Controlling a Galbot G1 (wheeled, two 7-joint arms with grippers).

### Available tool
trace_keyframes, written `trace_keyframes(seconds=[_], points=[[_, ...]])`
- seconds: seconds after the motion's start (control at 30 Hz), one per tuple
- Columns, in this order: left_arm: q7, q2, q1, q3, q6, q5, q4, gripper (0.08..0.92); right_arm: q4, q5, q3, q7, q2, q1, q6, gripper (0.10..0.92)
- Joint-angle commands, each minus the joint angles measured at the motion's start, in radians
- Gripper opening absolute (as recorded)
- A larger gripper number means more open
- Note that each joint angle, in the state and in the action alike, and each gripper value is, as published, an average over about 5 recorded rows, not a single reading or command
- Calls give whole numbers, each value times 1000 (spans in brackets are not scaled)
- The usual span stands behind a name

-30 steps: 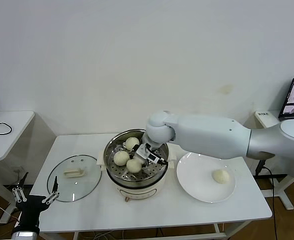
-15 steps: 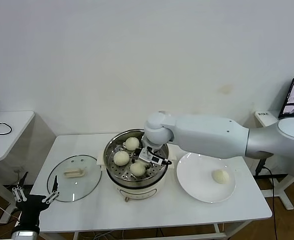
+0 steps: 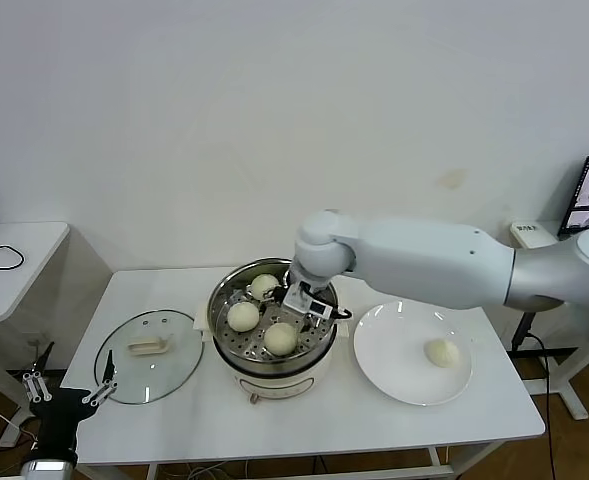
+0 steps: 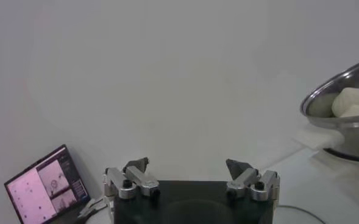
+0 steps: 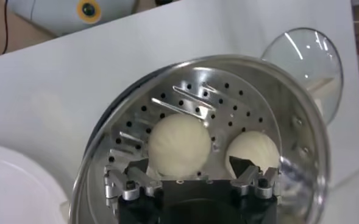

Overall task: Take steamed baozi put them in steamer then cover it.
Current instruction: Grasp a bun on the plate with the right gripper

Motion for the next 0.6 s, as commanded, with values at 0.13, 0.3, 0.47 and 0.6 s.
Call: trace_keyframes(seconds=[0.13,0.3,0.47,0.6], points=[[2,16,-10,-3,1,0,10,823,7,35,145,-24,-155,8,-240,823],[3,26,-19,3,1,1,20,823,29,87,210,-41,-266,-23,-423,823],[4,35,-27,11,1,1,30,823,72,138,280,-31,-400,-91,-553,823],[5,42,-33,20,1,2,34,823,98,121,333,-23,-522,-180,-591,823]])
